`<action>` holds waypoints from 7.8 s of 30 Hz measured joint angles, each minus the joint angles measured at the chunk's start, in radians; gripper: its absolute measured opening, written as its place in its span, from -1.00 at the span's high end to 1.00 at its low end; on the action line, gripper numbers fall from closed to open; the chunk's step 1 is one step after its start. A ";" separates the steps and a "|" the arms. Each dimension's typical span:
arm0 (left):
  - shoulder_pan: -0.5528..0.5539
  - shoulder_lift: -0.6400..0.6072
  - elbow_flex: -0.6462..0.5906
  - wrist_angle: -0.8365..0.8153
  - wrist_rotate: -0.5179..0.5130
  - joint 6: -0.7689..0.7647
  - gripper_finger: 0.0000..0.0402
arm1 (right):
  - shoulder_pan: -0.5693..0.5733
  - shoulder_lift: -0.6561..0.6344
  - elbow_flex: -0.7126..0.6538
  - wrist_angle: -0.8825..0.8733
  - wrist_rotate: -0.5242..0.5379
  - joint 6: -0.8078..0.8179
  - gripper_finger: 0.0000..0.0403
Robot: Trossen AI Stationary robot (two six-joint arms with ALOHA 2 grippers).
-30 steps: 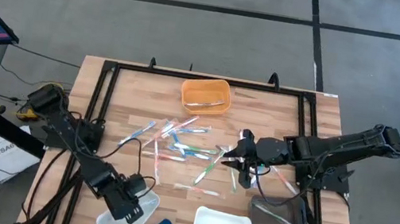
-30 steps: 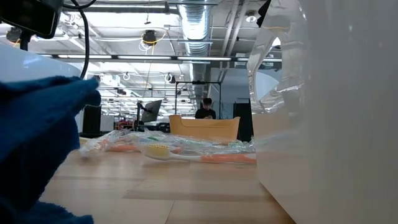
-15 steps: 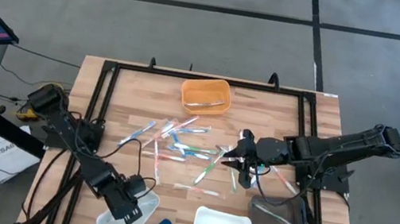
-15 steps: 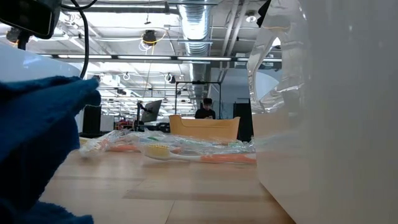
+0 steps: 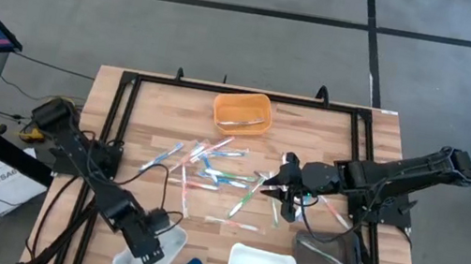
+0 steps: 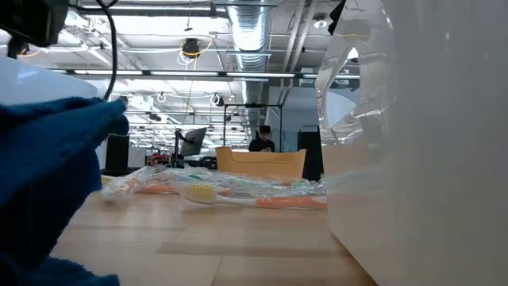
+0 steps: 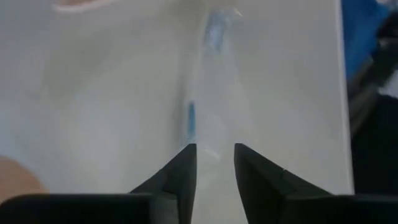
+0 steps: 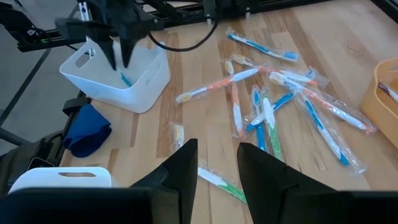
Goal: Pick & Place Toothbrushes
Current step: Put the orange toothbrush into right white bin
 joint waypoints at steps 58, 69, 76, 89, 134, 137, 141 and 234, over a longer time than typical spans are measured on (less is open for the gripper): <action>0.792 -0.346 0.000 0.786 -0.274 1.676 0.48 | -0.230 -0.071 0.001 0.142 0.213 -0.463 0.47; 1.012 -0.219 0.000 0.948 0.027 1.754 0.48 | -0.455 -0.071 0.000 0.215 -0.060 -0.695 0.47; 1.120 -0.011 0.000 1.251 0.164 1.807 0.48 | -0.613 -0.024 0.000 0.368 -0.236 -0.785 0.47; 1.169 0.019 0.000 1.344 0.167 1.803 0.48 | -0.805 0.212 0.000 0.577 -0.433 -0.697 0.47; 0.761 -0.190 0.000 0.977 -0.150 1.807 0.48 | -0.366 -0.058 0.001 0.417 -0.440 -0.264 0.47; 0.745 -0.249 0.000 0.840 -0.205 1.734 0.48 | -0.319 -0.058 0.001 0.398 -0.440 -0.238 0.47; 0.741 -0.325 0.001 0.631 -0.207 1.592 0.48 | -0.272 -0.058 0.001 0.306 -0.440 -0.225 0.47; 1.053 0.206 -0.003 0.229 -0.101 1.143 0.94 | -0.222 -0.057 -0.090 -0.022 -0.332 0.127 0.47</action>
